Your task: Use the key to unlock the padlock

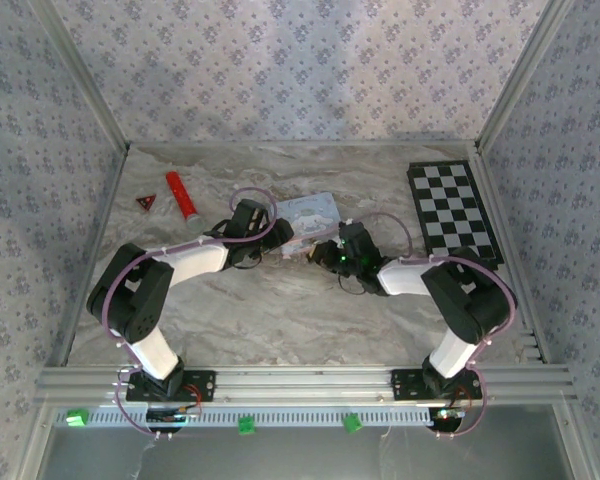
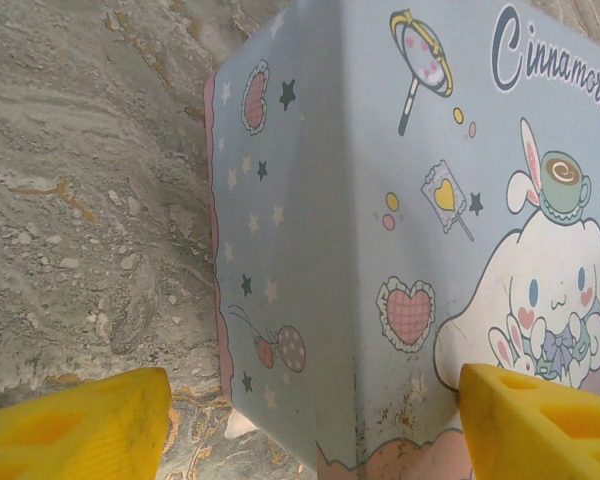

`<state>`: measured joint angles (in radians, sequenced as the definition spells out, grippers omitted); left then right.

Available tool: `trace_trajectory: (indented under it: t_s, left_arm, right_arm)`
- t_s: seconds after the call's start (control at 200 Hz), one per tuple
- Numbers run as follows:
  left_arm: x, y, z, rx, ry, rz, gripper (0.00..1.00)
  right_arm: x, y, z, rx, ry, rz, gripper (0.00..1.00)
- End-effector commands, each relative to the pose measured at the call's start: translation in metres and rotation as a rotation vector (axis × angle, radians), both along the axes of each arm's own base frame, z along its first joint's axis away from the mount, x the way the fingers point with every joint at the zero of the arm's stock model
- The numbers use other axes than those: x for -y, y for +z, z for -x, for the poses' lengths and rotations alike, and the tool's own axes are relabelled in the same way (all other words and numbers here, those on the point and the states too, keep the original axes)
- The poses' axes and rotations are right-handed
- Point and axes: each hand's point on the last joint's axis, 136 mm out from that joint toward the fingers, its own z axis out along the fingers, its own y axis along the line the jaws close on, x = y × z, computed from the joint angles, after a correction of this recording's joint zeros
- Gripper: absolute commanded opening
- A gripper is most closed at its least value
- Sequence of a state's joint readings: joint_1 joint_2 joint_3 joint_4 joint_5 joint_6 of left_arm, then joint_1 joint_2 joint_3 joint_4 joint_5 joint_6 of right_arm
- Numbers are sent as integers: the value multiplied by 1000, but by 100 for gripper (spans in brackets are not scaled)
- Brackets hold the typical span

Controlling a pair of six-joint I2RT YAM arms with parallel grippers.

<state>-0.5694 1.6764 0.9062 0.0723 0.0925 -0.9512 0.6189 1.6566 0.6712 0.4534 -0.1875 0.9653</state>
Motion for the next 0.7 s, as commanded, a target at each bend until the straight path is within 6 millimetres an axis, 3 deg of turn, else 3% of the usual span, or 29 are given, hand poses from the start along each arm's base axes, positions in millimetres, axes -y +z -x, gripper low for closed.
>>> trace_trajectory:
  t_s: [0.0, 0.165, 0.3, 0.475, 0.575, 0.695]
  left_arm:
    - [-15, -14, 5, -52, 17, -73, 75]
    - [-15, -13, 5, -49, 16, -71, 75]
    - [-17, -13, 6, -49, 21, -71, 75]
    - [-17, -11, 6, -44, 18, -66, 76]
    - [-13, -1, 6, -29, -15, -49, 77]
    - [-11, 21, 7, 20, -80, -72, 86]
  right_arm:
    - [13, 0, 2, 5, -5, 115, 0]
    - [16, -8, 0, -31, -23, 40, 0]
    - [9, 3, -1, 5, 0, -63, 0]
    - [15, 3, 4, 10, 6, -23, 0]
    - [23, 3, 8, 11, 14, 25, 0]
    - [35, 6, 15, 17, 33, 108, 0]
